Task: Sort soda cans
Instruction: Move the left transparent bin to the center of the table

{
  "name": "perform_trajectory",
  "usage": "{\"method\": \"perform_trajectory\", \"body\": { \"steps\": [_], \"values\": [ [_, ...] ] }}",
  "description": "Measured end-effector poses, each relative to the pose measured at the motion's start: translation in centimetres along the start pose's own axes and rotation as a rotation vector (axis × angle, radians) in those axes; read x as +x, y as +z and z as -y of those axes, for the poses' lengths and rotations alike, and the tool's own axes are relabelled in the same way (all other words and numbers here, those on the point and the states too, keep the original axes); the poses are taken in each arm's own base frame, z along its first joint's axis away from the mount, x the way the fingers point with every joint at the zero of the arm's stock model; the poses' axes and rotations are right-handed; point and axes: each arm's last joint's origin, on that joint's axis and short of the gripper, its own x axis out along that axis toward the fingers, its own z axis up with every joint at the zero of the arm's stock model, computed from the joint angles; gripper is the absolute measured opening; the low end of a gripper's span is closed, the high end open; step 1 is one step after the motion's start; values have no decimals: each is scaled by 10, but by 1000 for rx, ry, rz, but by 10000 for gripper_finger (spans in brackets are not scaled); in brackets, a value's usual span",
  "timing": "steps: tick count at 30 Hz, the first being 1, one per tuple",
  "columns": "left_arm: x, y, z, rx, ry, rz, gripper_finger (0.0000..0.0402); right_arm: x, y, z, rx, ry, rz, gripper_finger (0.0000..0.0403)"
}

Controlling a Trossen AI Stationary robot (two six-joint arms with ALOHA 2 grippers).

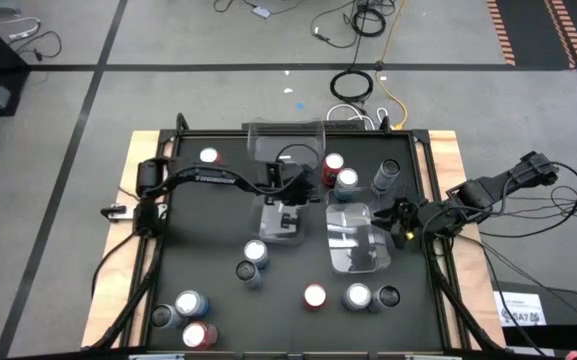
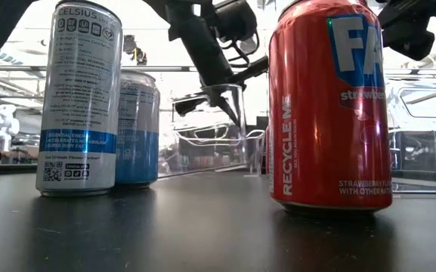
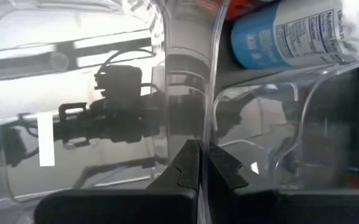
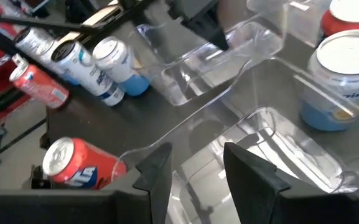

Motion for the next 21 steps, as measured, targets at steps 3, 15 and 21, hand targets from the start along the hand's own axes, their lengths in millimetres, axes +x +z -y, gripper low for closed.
{"method": "perform_trajectory", "body": {
  "steps": [3, 15, 21],
  "values": [
    [1, 1, 5, 0, -22, 7, 17, 0, 0, 0, -2, 5, -6, 137],
    [0, 3, 14, -12, -114, 32, 50, 0, -1, -1, -9, 22, -25, 137],
    [0, 3, 13, -11, -103, 31, 78, 0, -1, -1, -8, 23, -24, 137]
  ]
}}
